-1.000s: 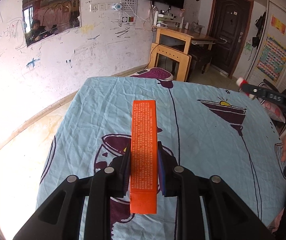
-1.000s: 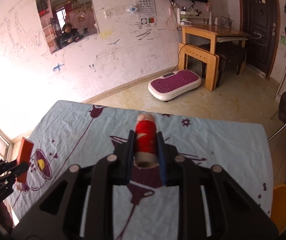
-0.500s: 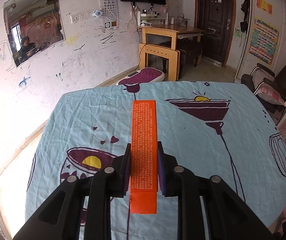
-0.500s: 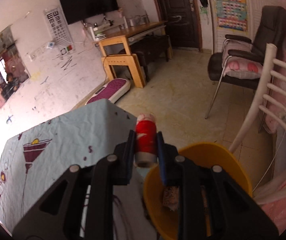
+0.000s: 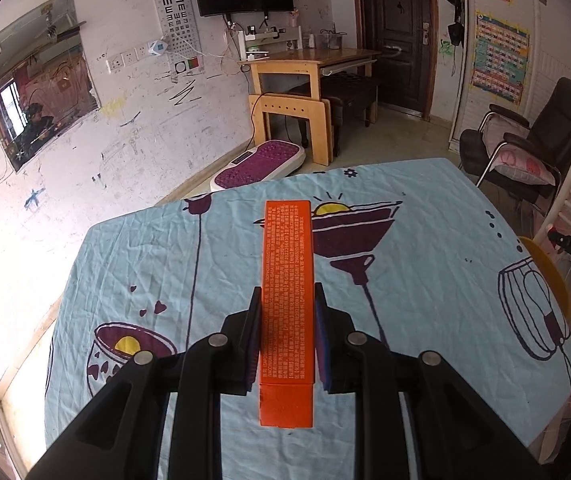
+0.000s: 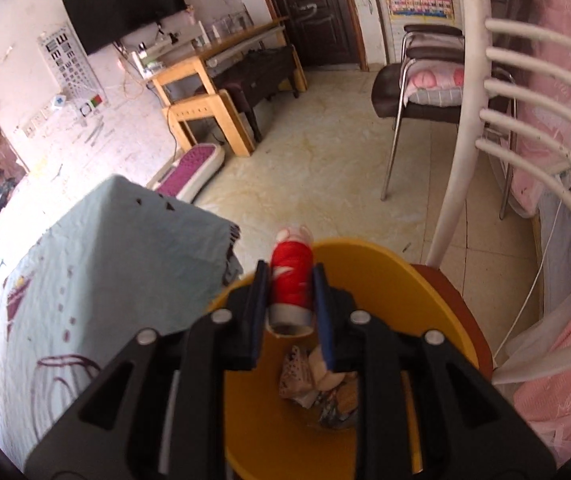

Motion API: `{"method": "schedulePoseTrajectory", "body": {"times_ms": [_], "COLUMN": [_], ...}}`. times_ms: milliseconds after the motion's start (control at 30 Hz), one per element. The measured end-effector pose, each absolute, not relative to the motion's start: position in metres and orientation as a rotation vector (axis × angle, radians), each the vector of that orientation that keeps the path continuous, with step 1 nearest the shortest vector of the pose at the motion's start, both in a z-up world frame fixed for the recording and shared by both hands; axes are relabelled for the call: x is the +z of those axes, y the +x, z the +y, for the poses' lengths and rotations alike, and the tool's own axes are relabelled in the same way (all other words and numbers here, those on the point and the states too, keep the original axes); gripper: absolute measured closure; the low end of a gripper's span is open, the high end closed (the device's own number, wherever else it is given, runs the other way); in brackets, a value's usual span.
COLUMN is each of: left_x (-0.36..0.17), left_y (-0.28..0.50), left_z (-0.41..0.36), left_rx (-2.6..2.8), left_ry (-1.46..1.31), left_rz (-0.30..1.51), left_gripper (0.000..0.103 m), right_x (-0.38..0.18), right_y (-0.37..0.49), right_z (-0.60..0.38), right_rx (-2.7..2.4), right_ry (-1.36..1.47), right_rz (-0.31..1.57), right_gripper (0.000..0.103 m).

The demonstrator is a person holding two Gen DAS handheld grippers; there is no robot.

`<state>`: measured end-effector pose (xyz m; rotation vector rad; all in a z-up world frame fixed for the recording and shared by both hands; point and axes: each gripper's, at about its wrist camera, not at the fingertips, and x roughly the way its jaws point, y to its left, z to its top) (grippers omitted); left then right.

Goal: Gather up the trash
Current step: 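Drop the red spool into the orange bin with the right tool while the left holds the box, then carry the orange box over the orange bin and open the left tool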

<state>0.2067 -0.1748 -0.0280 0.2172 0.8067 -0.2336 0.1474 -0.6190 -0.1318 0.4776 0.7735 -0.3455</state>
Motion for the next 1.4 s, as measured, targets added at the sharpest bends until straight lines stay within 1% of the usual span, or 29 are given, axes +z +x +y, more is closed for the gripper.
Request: {"method": "schedulePoseTrajectory", "body": {"times_ms": [33,100,267,400,600,700,900,1000,1067,1100,1133,1200,1400], "left_x": [-0.027,-0.026,-0.019,-0.014,-0.019,-0.033,-0.078,-0.093,-0.1,-0.101,-0.102,-0.101,-0.09], "left_y": [0.206,0.205,0.199,0.187,0.171,0.169,0.181,0.183,0.185,0.186,0.187,0.187,0.193], "left_z": [-0.18,-0.191,-0.234,-0.29,-0.387,-0.427,-0.489,-0.508,-0.515,-0.517,-0.518,-0.516,-0.501], "left_rx": [-0.242,-0.258,-0.355,-0.497,-0.698,-0.774,-0.863,-0.85,-0.846,-0.844,-0.849,-0.839,-0.8], "left_ry": [0.223,0.235,0.259,0.286,0.29,0.266,0.221,0.238,0.236,0.23,0.219,0.21,0.199], "left_rz": [0.807,0.806,0.802,0.791,0.795,0.851,1.061,1.1,1.126,1.132,1.132,1.112,1.056], "left_gripper": [0.083,0.083,0.083,0.083,0.083,0.083,0.083,0.082,0.066,0.047,0.033,0.025,0.023], "right_x": [-0.136,-0.14,-0.131,-0.115,-0.096,-0.093,-0.092,-0.091,-0.091,-0.091,-0.091,-0.09,-0.089], "right_y": [0.146,0.143,0.127,0.106,0.082,0.071,0.058,0.054,0.053,0.053,0.053,0.054,0.057], "right_z": [-0.621,-0.627,-0.643,-0.66,-0.677,-0.687,-0.701,-0.706,-0.708,-0.708,-0.708,-0.708,-0.702], "right_rx": [-0.347,-0.342,-0.342,-0.361,-0.384,-0.386,-0.387,-0.381,-0.378,-0.376,-0.372,-0.366,-0.35], "right_ry": [0.49,0.52,0.581,0.629,0.677,0.701,0.758,0.776,0.785,0.788,0.79,0.792,0.786], "right_rz": [0.777,0.778,0.706,0.618,0.525,0.498,0.457,0.444,0.439,0.437,0.438,0.44,0.447], "right_gripper": [0.054,0.035,0.034,0.02,0.019,0.019,0.019,0.019,0.019,0.019,0.019,0.019,0.019]}}
